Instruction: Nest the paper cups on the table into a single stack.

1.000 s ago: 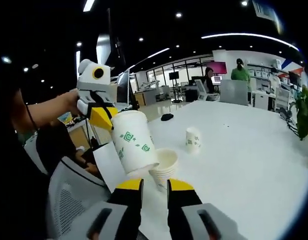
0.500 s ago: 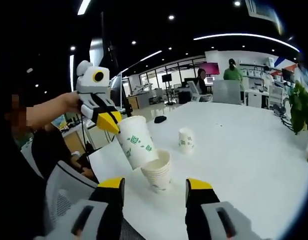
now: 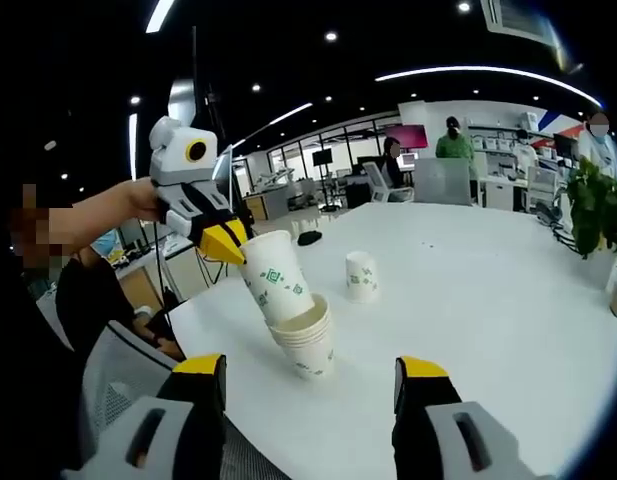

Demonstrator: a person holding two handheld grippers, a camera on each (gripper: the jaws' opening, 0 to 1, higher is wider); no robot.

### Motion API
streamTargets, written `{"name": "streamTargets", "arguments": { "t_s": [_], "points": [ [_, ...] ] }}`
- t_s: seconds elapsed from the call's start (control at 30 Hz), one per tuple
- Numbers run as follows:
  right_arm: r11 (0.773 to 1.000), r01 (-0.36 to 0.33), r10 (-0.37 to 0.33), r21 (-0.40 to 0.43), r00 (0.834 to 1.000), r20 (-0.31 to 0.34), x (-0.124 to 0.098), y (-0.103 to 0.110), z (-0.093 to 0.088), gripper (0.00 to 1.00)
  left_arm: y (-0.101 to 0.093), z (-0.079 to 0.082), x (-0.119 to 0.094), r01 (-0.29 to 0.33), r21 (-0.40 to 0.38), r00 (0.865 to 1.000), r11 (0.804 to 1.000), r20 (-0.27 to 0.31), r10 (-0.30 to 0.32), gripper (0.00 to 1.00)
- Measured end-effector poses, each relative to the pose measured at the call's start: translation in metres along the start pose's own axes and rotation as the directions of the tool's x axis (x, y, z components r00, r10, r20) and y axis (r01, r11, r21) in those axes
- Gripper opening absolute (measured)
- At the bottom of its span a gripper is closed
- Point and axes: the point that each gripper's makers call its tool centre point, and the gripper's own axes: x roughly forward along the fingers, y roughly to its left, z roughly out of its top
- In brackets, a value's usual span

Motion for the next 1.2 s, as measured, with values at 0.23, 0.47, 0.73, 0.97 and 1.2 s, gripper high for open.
{"name": "streamTargets", "arguments": {
  "t_s": [0.23, 0.47, 0.73, 0.97, 1.2],
  "points": [
    [1.000, 0.002, -0.002, 0.010, 1.000, -0.004, 0.000, -0.001, -0.003, 0.67, 0.003, -0.005, 0.009, -0.001, 0.030, 0.999, 1.000, -0.042, 0.003, 0.00],
    [1.000, 0.003, -0.003, 0.016, 1.000, -0.016, -0.001, 0.000, -0.008, 0.66, 0.004, -0.014, 0.024, 0.005, 0.068, 0.995, 0.998, -0.100, 0.002, 0.00],
    [1.000, 0.009, -0.008, 0.023, 1.000, -0.025, -0.001, -0.001, -0.011, 0.65, -0.002, -0.020, 0.039, 0.051, 0.081, 0.988, 0.995, -0.148, -0.038, 0.00],
    [1.000, 0.014, -0.014, 0.028, 0.999, -0.033, -0.001, -0.002, -0.014, 0.64, 0.001, -0.025, 0.046, 0.077, 0.072, 0.984, 0.994, -0.166, -0.064, 0.00],
    [0.999, 0.021, -0.020, 0.027, 0.999, -0.037, -0.001, -0.003, -0.017, 0.64, 0.001, -0.031, 0.055, 0.108, 0.054, 0.979, 0.993, -0.178, -0.097, 0.01]
  ]
}}
